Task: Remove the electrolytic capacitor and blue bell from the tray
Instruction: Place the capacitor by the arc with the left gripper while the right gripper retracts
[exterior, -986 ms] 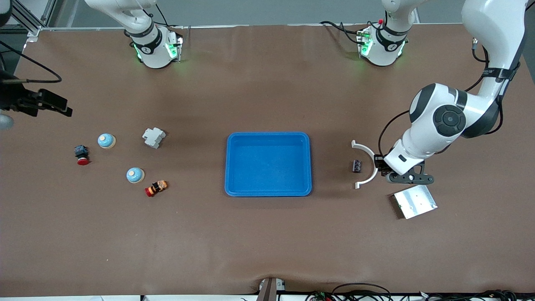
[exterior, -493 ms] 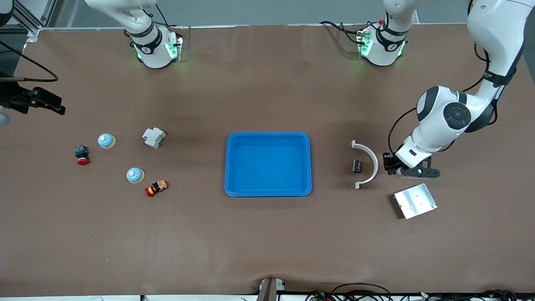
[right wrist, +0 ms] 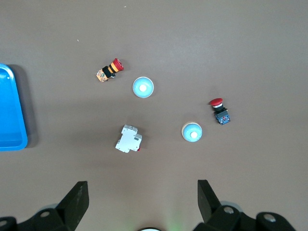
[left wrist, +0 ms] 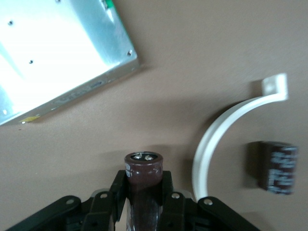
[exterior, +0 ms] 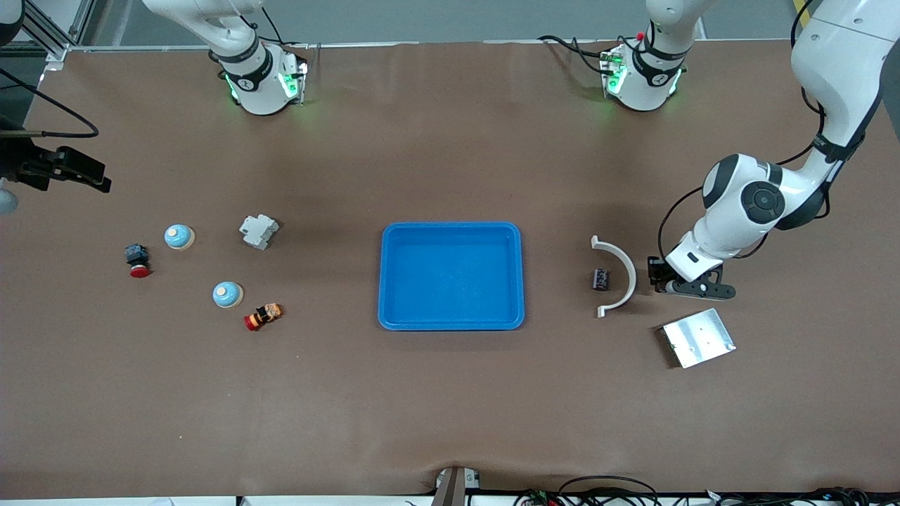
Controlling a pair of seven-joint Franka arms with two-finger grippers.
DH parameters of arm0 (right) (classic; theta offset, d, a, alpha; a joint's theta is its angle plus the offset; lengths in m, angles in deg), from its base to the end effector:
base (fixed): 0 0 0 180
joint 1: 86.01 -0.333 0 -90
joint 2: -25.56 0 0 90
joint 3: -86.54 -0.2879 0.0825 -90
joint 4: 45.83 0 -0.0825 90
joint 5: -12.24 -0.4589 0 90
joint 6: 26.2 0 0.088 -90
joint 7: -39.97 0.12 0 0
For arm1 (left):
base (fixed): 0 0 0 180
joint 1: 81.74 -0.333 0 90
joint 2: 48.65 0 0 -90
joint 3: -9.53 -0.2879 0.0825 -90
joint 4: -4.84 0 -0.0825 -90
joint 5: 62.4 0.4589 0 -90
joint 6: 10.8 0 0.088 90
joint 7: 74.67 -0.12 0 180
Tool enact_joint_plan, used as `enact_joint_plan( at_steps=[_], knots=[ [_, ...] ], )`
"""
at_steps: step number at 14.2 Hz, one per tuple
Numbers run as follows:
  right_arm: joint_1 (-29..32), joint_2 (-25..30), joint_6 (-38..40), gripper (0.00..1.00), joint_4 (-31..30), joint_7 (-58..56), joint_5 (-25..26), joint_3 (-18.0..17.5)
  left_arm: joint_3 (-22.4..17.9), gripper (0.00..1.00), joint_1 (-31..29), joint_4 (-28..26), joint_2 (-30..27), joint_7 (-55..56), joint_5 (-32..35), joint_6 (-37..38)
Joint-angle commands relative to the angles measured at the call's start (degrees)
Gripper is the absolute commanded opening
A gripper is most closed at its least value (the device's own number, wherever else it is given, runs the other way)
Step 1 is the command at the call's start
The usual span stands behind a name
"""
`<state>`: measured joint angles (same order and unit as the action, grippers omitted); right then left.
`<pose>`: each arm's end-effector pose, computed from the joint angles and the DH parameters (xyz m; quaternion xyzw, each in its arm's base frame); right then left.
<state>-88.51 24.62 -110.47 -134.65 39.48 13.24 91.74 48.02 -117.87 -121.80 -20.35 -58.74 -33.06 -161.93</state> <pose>0.6211 -0.0312 0.5761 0.9986 -0.0197 -0.0481 0.0081 0.5826 -0.0679 0.1075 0.9964 -0.0684 0.0435 0.0261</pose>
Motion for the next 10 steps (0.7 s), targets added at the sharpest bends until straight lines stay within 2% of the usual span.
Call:
enact_joint_plan(
  at_steps=[1, 8, 9, 10],
  knots=[
    [0.57, 0.06, 0.87, 1.0, 0.66, -0.03, 1.02, -0.27, -0.43, 0.0, -0.35, 0.08, 1.66, 1.55, 2.31, -1.09],
    [0.93, -0.12, 0.51, 1.0, 0.93, -0.3, 1.19, -0.18, -0.61, 0.0, 0.0, 0.52, 4.04, 1.73, 3.44, -1.09],
    [0.58, -0.12, 0.25, 1.0, 0.93, -0.3, 1.54, -0.36, -0.87, 0.03, -0.09, 0.78, 4.56, 1.73, 3.62, -1.0],
    [0.75, -0.12, -0.1, 1.0, 0.93, -0.21, 1.54, -0.36, -1.4, 0.47, 0.17, 1.05, 4.74, 1.73, 3.63, -1.0]
  ],
)
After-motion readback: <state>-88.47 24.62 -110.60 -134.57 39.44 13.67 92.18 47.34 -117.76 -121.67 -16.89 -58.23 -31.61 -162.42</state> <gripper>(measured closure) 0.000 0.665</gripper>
